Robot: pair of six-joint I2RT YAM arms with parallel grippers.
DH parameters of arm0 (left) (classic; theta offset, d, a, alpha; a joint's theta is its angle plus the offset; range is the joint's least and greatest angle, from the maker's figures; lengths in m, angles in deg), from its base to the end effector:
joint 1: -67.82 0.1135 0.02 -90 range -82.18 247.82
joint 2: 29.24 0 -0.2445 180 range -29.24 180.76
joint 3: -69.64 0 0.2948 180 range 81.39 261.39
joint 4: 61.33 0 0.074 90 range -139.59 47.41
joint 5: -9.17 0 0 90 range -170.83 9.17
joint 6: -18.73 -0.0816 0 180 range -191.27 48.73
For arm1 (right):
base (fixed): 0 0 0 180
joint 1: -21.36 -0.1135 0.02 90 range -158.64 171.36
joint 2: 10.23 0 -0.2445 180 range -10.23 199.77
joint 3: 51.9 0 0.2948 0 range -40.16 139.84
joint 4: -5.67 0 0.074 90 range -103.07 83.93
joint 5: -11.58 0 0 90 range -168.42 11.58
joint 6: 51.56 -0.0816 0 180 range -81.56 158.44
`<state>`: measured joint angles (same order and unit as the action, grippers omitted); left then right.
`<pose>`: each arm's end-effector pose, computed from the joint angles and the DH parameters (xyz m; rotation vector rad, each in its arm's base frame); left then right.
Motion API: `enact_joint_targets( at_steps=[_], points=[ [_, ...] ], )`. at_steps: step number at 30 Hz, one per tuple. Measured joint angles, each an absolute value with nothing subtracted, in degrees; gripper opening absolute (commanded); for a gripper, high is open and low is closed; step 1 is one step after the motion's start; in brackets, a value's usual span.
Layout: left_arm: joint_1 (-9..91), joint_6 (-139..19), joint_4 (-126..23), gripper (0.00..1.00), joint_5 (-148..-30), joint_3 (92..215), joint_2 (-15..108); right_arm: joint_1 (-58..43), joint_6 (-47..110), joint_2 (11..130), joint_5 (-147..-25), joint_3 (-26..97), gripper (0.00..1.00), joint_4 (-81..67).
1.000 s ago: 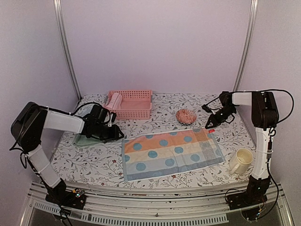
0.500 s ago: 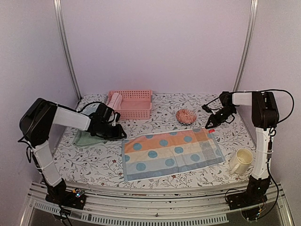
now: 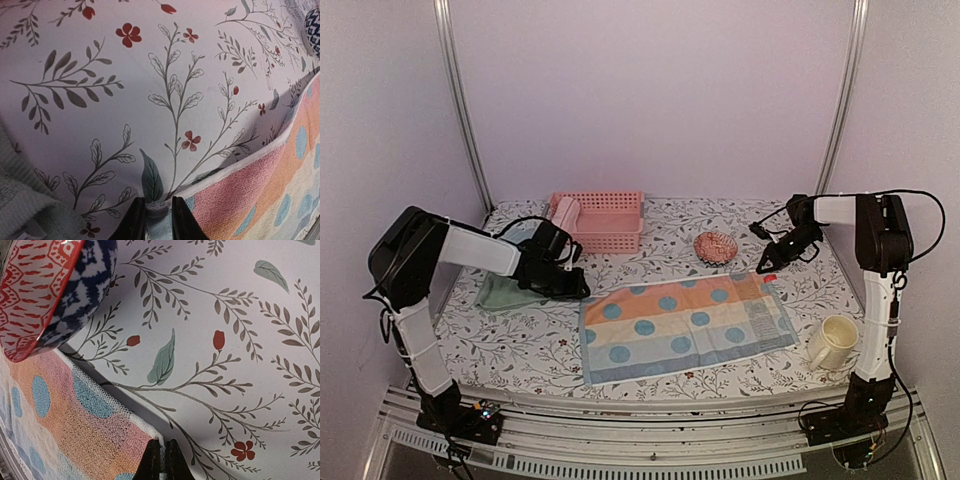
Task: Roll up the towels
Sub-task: Pick up the towel from the center of the board.
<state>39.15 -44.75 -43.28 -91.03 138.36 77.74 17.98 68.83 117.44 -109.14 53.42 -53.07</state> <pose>0.3515 -0.2087 0.0364 0.1209 2.6398 -0.5794 0.4611 0.0690 0.0525 -0.8663 2.6487 0.6935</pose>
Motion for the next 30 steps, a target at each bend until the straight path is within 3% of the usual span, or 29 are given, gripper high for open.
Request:
enact_joint_targets(
  at_steps=[9,19,30],
  points=[
    [35.8,-46.9,-39.3,0.19,-83.5,140.9,78.4,18.0,68.8,117.4,-109.2,53.4,0.05,-53.1],
    [32.6,-48.6,-35.2,0.00,-74.7,143.9,80.0,18.0,68.8,117.4,-109.3,53.4,0.04,-53.1],
    [32.5,-49.6,-35.4,0.00,-70.3,142.5,73.8,18.0,68.7,112.7,-110.5,52.6,0.03,-52.5]
  ],
)
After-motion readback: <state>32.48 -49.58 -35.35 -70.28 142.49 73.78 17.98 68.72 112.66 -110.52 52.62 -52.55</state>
